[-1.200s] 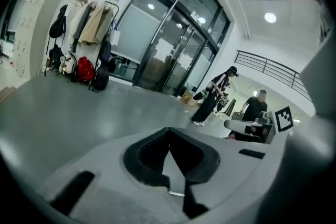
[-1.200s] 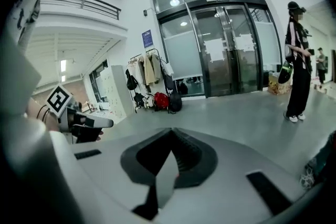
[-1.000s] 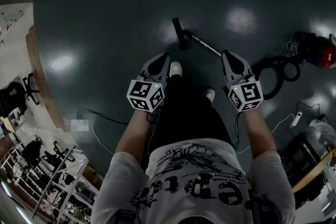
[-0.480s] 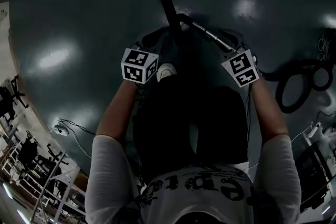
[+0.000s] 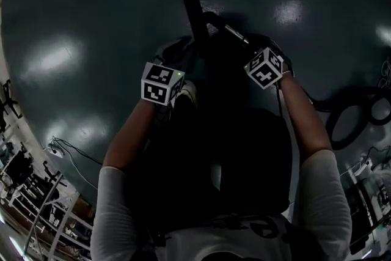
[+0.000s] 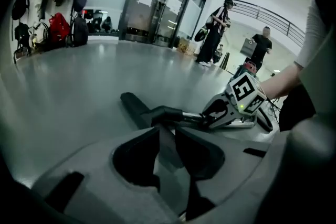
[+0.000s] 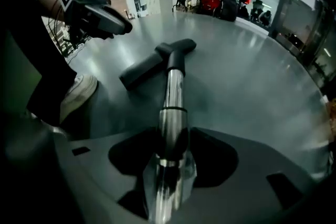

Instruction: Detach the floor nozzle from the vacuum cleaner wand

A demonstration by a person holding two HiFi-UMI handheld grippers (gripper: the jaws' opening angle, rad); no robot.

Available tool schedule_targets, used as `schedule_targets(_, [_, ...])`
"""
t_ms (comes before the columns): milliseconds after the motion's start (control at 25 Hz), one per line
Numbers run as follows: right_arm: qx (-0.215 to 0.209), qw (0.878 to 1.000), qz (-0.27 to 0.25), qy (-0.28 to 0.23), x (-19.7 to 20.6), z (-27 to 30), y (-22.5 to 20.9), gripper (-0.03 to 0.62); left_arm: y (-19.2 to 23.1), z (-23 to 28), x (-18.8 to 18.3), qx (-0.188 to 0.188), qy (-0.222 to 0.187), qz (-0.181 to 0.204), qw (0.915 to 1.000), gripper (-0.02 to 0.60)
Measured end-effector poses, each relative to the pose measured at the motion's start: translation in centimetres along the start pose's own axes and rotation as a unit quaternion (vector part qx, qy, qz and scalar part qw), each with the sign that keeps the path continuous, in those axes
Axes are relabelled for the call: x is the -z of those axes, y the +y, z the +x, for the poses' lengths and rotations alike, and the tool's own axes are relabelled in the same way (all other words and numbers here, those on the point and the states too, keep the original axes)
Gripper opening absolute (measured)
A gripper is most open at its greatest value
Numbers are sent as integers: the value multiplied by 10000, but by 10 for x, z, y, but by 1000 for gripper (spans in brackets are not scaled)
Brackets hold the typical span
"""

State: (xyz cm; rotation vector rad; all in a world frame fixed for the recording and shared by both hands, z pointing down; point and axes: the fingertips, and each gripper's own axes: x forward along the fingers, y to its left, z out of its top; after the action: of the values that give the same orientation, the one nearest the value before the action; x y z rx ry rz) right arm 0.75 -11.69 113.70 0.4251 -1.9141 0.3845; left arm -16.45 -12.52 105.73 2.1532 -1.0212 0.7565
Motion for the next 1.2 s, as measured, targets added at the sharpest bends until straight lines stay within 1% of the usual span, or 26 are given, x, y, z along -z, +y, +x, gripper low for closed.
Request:
schedule_targets(80, [-4,9998,-3,212,7,14,-1,186,-3,8,11,89,111,6,9999,99])
schedule_targets(200, [-50,9991,54,421,10,27,-1,186,1,13,20,87,197,-9,9998,115])
schedule_targets(320, [-107,9993,-33,352,9,26,-2,186,2,15,27,99,240,-247,9994,152])
schedule_targets(400, [-91,9999,22,140,12,23,-3,186,-5,19,36,198,406,-388,9982,214])
schedule_targets(480, [-57,9999,127,-22,14,21,-5,184,-12,28,45,353,624,-394,9966,301])
schedule_targets(520, [-26,9999,150,-53,13,20,-4,184,-14,32,47,434,680,-405,9959,354])
schedule_targets(600, [53,9999,128,-82,8,18,-1,184,-12,36,48,566,676,-540,9946,410])
schedule_targets(640, [89,9999,92,-115,4,14,2,184,-10,39,47,608,650,-664,9938,438])
schedule_targets(680, [116,9998,50,-163,1,10,5,184,-7,42,46,642,624,-811,9927,452])
schedule_targets(800, [155,9993,-43,-338,-8,-8,13,184,-4,53,44,871,569,-1243,9868,455])
schedule_targets(880, [170,9988,-68,-444,-11,-21,17,184,-13,58,39,1125,483,-1397,9826,454])
schedule_targets(920, [183,9986,-77,-492,-11,-27,17,184,-19,59,33,1203,403,-1403,9819,453])
schedule_targets(960, [207,9983,-86,-541,-11,-34,17,184,-25,58,26,1236,312,-1342,9827,407])
schedule_targets(1000, [244,9979,-97,-594,-11,-40,16,184,-31,56,19,1232,230,-1237,9844,317])
schedule_targets(1080, [337,9968,-124,-712,-15,-54,13,184,-40,50,6,1216,98,-1117,9862,295])
schedule_targets(1200, [500,9944,-130,-919,-30,-81,11,184,-48,31,-18,1431,-66,-1280,9814,257])
